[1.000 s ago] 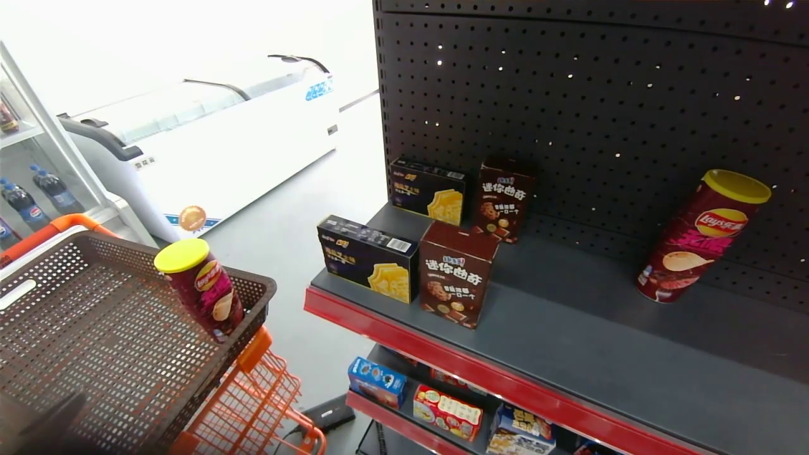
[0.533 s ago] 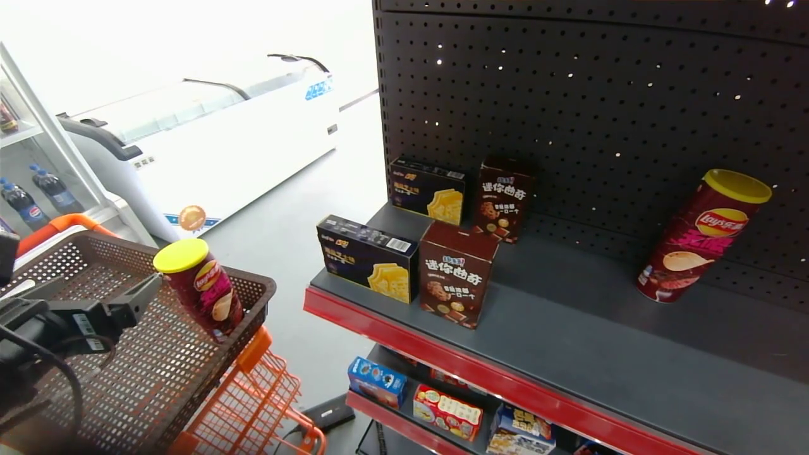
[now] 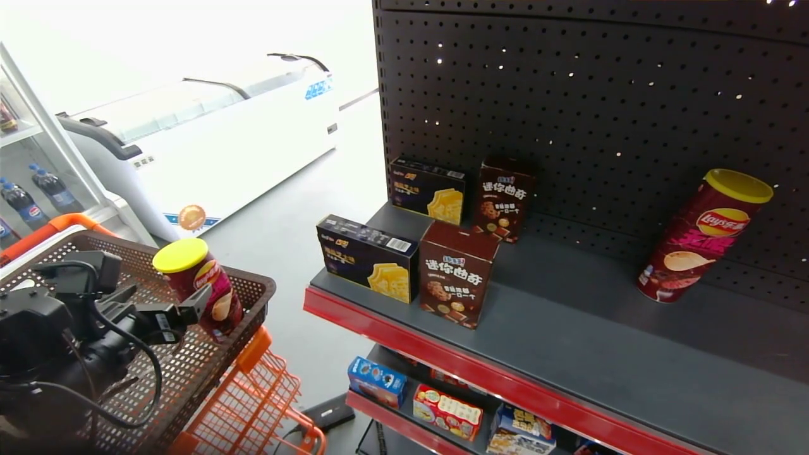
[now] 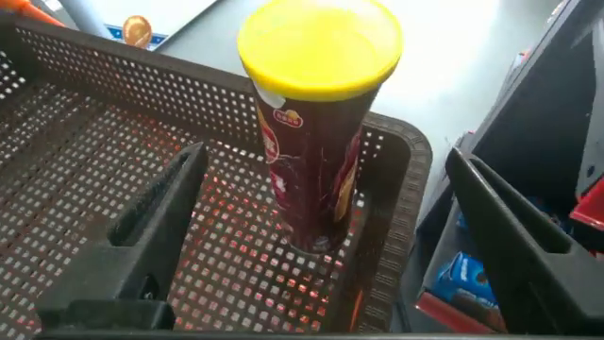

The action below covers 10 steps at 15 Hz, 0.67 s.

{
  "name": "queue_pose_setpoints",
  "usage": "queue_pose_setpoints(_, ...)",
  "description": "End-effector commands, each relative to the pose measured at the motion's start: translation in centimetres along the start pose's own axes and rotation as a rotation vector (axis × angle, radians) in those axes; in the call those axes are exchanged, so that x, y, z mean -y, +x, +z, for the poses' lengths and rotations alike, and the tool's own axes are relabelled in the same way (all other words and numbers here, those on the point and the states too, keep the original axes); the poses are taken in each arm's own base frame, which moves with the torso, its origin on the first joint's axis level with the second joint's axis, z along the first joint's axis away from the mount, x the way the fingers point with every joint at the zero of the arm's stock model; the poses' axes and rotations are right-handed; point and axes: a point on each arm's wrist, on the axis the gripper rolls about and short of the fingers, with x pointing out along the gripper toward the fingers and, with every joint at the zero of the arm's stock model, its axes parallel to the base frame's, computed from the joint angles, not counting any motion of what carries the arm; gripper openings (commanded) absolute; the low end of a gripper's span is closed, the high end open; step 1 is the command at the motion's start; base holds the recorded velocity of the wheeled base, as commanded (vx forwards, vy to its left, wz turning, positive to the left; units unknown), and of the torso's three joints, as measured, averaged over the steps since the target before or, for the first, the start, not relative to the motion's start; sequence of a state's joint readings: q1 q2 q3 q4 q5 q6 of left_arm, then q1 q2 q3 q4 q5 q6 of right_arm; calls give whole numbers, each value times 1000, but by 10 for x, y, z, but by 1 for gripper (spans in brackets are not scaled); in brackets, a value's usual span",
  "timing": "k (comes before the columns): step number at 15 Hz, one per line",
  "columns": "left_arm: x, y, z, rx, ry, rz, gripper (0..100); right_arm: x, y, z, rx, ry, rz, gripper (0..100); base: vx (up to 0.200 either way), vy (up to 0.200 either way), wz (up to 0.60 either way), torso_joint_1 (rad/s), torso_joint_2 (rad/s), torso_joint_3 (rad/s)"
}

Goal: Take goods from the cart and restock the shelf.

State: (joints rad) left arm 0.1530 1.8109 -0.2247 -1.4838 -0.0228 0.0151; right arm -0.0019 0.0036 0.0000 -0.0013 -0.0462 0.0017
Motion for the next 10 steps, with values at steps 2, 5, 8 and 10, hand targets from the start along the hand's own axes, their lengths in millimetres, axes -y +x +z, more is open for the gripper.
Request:
queue_pose_setpoints(2, -4, 32, -24, -56, -1, 11, 100, 0, 0, 0, -1, 0, 1, 100, 0, 0, 0, 0, 0, 0)
queue_pose_setpoints(5, -5, 55, -30, -47, 7, 10, 100, 0, 0, 0, 1, 0, 1, 100, 0, 0, 0, 0, 0, 0)
queue_pose_setpoints(8, -4, 69, -36, -45, 18, 5, 100, 0, 0, 0, 1, 0, 1, 100, 0, 0, 0, 0, 0, 0)
queue_pose_setpoints(10, -3, 85, -35, -14, 19, 3, 100, 0, 0, 0, 1, 0, 1, 100, 0, 0, 0, 0, 0, 0)
